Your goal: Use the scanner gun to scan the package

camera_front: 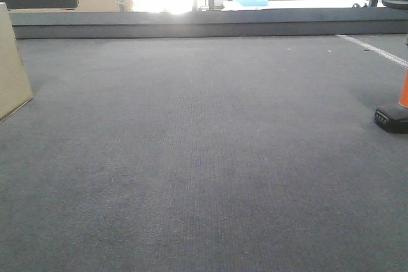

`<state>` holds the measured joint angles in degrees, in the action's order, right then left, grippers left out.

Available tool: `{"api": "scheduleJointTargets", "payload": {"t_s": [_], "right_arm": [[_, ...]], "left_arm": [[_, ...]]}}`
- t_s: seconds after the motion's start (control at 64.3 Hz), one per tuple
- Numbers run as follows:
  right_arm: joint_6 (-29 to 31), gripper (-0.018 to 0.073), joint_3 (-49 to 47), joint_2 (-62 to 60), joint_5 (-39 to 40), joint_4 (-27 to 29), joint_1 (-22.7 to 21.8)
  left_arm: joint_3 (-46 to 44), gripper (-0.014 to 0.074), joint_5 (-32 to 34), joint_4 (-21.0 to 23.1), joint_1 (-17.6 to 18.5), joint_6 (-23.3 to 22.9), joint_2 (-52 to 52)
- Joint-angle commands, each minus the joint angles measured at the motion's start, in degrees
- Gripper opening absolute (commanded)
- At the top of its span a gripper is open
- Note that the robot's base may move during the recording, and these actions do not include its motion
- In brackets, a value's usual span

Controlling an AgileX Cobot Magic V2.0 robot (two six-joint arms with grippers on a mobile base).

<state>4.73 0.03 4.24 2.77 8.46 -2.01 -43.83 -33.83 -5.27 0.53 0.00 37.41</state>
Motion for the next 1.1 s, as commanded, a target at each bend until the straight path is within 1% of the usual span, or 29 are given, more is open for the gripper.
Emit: {"api": "scheduleJointTargets", "payload": {"t_s": [0.0, 0.233, 0.466, 0.528, 0.591, 0.699, 0.762, 0.793, 0.87, 0.886, 0.917, 0.964, 1.026, 1.088], "right_arm": [[0.28, -0.0154, -0.03, -0.29, 1.47, -0.07, -0.18], [0.28, -0.0154, -0.03, -0.29, 1.47, -0.07, -0.18], [0.28, -0.0154, -0.03, -0.29, 1.47, -0.07, -0.18], [0.28, -0.0154, -0.03, -0.29, 1.47, -0.07, -0.18], [0.28, -0.0154, -0.03, -0.29, 1.47, -0.07, -0.18], [0.28, -0.0154, -0.03, -0.29, 1.47, -0.07, -0.18], [0.28, -0.0154, -0.03, -0.29, 1.47, -0.07, -0.18], [0.28, -0.0154, -0.03, -0.29, 1.47, -0.07, -0.18], [0.28, -0.0154, -0.03, -0.29, 1.47, -0.07, -0.18], [0.28, -0.0154, -0.03, -0.29, 1.47, -0.07, -0.18], [0.28, -0.0154, -0.03, -0.29, 1.47, -0.07, -0.18], [0.28, -0.0154, -0.03, -0.29, 1.47, -0.07, -0.18], [0.28, -0.0154, -0.03, -0.29, 1.47, -0.07, -0.18], [0.28, -0.0154, -0.03, -0.29, 1.47, -0.07, -0.18]], "left_arm": [[-2.64, -0.0111, 0.16, -0.03, -0.17, -0.57, 4.86], [-11.61, -0.0111, -2.08, 0.63, -0.17, -0.57, 19.25], [-17.52, -0.0111, -1.45, 1.21, -0.17, -0.57, 25.80], [-19.10, -0.0111, -4.00, 1.78, -0.22, -1.14, 26.90], [-20.55, -0.0111, -7.42, 1.78, -0.61, -3.34, 28.31], [-21.72, -0.0099, -10.83, 2.57, -1.99, -3.47, 30.54], [-22.13, -0.0025, -12.38, 3.43, -2.17, -3.47, 31.42], [-22.13, 0.0038, -12.59, 3.52, -2.17, -3.47, 31.54], [-22.13, 0.0227, -12.70, 3.77, -2.17, -3.47, 31.54], [-22.13, 0.0285, -12.70, 3.90, -2.17, -3.47, 31.54], [-22.13, 0.0362, -12.81, 4.03, -2.17, -3.47, 31.54], [-22.13, 0.0512, -13.18, 4.03, -2.17, -3.47, 31.54], [-22.13, 0.0597, -13.99, 3.61, -2.17, -3.47, 31.63], [-22.13, 0.0600, -14.48, 2.98, -2.51, -3.47, 31.87]]}}
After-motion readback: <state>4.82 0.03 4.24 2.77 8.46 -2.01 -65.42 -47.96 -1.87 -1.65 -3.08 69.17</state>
